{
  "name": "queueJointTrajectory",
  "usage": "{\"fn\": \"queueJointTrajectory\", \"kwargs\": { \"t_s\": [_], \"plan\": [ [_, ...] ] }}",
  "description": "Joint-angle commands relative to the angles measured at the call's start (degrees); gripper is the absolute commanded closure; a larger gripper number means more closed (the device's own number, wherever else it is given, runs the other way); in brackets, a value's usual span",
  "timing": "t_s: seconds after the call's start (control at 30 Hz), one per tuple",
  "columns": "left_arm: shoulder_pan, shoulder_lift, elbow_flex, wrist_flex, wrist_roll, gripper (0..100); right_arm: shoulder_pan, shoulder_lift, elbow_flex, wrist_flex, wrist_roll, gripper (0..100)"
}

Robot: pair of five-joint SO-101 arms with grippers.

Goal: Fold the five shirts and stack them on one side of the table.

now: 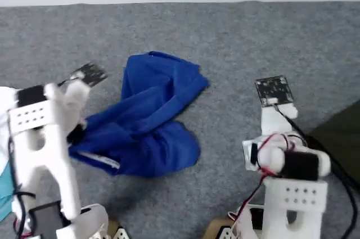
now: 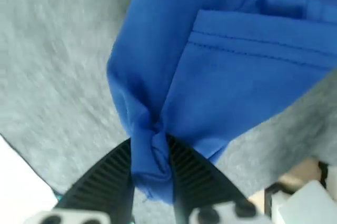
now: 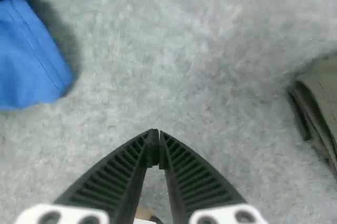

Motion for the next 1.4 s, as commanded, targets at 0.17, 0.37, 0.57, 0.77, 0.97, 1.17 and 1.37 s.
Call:
{"fn": "queueJointTrajectory", "kwargs": {
  "t_s": [0.17, 0.37, 0.57, 0.77, 0.97, 1.17, 1.37],
  "plan": [
    [-8.2, -2.7, 6.7, -1.1, -3.3, 100, -4.4, 26.1, -20.1, 0.2, 0.5, 99.0],
    [-8.5, -2.7, 11.6, -5.2, 5.3, 100, -11.2, 47.5, -46.1, 8.9, 0.5, 99.0],
    [-8.5, -3.1, 16.2, -11.3, 12.6, 100, -14.6, 65.8, -65.2, 11.0, 7.7, 99.0],
    [-8.5, -3.2, 21.0, -17.7, 17.3, 100, -16.9, 78.0, -72.5, 11.0, 15.7, 97.5],
    [-8.4, -2.9, 27.6, -25.2, 19.7, 100, -18.8, 83.6, -75.3, 10.9, 24.0, 76.9],
    [-8.5, -3.2, 34.4, -32.4, 19.7, 100, -19.8, 87.5, -77.5, 10.5, 34.0, 76.0],
    [-8.4, -3.2, 34.4, -32.7, 21.1, 100, -20.6, 93.8, -83.4, 7.3, 37.2, 76.0]
  ]
}}
